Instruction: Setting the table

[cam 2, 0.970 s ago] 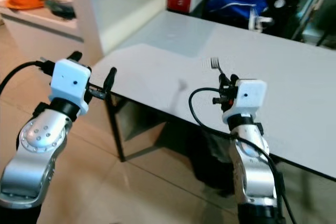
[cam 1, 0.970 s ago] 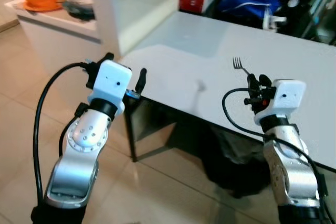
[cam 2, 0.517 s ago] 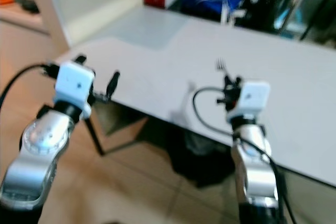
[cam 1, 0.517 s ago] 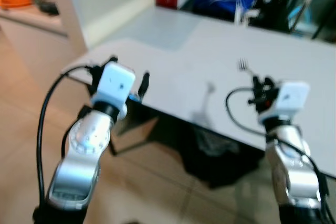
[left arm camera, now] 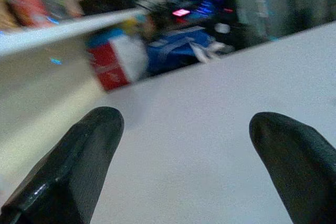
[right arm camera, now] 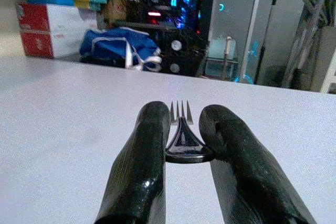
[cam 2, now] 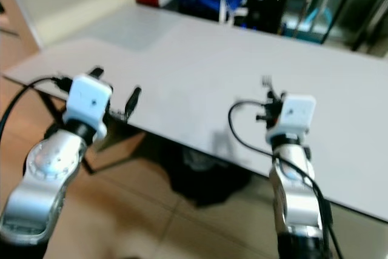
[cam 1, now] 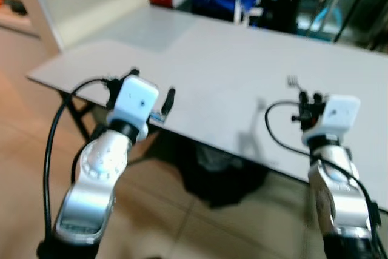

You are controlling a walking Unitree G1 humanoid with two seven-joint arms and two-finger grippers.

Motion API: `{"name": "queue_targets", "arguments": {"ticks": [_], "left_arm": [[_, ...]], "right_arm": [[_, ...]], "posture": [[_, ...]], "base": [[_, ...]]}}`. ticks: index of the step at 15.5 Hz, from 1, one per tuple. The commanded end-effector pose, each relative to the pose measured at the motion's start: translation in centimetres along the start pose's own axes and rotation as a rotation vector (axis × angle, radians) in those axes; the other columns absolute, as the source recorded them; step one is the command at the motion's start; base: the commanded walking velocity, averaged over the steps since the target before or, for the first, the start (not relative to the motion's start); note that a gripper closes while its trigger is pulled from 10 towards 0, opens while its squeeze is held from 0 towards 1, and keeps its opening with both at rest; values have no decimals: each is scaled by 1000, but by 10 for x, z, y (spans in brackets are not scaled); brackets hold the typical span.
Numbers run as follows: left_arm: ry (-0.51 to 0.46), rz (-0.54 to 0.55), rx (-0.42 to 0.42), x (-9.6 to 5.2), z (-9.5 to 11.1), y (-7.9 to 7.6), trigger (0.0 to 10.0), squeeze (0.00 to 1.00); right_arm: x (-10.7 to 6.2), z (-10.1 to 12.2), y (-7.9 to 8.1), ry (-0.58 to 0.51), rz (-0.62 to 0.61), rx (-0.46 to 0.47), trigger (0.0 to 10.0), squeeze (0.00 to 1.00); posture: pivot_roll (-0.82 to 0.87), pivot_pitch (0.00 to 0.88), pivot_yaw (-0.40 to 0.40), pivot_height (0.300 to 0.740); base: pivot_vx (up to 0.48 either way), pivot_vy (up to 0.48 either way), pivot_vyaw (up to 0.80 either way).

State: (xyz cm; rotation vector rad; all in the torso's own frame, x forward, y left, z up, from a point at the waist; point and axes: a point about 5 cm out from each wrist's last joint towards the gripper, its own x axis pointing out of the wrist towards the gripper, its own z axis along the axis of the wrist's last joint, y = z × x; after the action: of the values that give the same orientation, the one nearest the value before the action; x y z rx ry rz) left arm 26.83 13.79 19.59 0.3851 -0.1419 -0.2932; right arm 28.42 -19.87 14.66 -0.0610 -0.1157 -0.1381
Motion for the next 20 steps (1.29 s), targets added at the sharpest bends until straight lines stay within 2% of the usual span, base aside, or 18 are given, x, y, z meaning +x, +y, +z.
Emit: {"name": "queue_targets", "arguments": {"ticks": [1,3,8,10,11,14,20], "left_arm": [[70,-90,-37,-4,-11,-7,10000,0],[89,-251,30,-14,-19,-21,10000,0],[128,-370,-3,-20,-24,-25,10000,0],[158,-439,-13,-23,-36,-27,10000,0],[182,-460,-24,-23,-46,-29,10000,0],[204,-478,-15,-23,-56,-32,10000,0],[183,-488,-14,-25,-57,-30,10000,0]], "right_arm": [[1,-2,6,21,4,-15,10000,0],[2,-8,5,56,-14,-49,10000,0],[7,-20,9,127,-33,-64,10000,0],[9,-31,10,169,-63,-37,10000,0],[10,-37,10,188,-83,-22,10000,0],[10,-47,11,228,-120,-2,10000,0],[3,-67,11,338,-155,-4,10000,0]], "posture": [[66,11,5,740],[63,18,10,740],[63,32,12,740],[67,39,10,740],[67,41,14,740],[73,42,11,740],[75,44,12,740]], "base": [[0,0,0],[0,0,0],[0,0,0],[0,0,0],[0,0,0],[0,0,0],[0,0,0]]}}
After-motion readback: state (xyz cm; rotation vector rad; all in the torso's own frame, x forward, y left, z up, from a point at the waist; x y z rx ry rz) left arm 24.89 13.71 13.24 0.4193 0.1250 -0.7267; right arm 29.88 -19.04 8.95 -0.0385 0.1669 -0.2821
